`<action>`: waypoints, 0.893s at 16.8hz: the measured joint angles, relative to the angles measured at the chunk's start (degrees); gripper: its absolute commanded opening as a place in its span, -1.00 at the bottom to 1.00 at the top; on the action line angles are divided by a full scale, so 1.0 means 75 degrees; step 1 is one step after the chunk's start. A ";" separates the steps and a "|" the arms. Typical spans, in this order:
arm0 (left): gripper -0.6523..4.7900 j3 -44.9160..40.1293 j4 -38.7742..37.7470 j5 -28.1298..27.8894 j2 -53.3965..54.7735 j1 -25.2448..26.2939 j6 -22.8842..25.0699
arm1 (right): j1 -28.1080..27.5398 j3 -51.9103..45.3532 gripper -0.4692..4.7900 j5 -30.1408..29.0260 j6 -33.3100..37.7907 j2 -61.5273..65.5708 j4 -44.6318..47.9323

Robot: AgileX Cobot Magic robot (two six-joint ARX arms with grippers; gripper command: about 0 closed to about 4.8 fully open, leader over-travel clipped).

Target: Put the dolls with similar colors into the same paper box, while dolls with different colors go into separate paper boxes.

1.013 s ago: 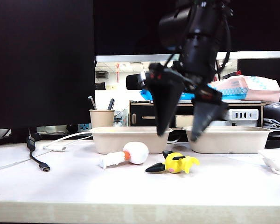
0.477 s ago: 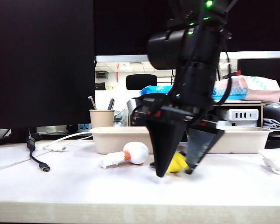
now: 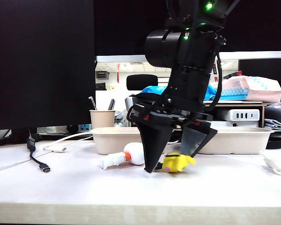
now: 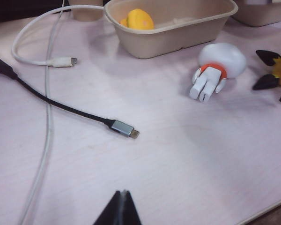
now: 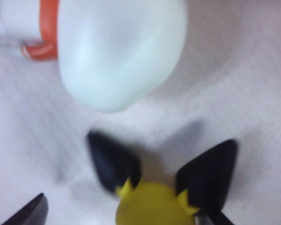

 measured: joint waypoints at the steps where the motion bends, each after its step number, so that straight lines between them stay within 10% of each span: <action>1: -0.78 0.0000 0.0000 0.0000 0.0000 0.0000 0.0000 | 0.0000 -0.0003 0.24 0.0152 0.0082 0.0000 0.0015; 6: -0.78 0.0000 0.0000 0.0000 0.0000 0.0000 0.0000 | 0.0000 0.0003 -0.50 0.0580 0.0175 -0.0041 -0.0117; 15: -0.78 0.0000 0.0000 0.0003 -0.0003 0.0000 0.0000 | -0.0280 0.0481 -0.55 0.0796 0.0344 -0.0006 -0.0085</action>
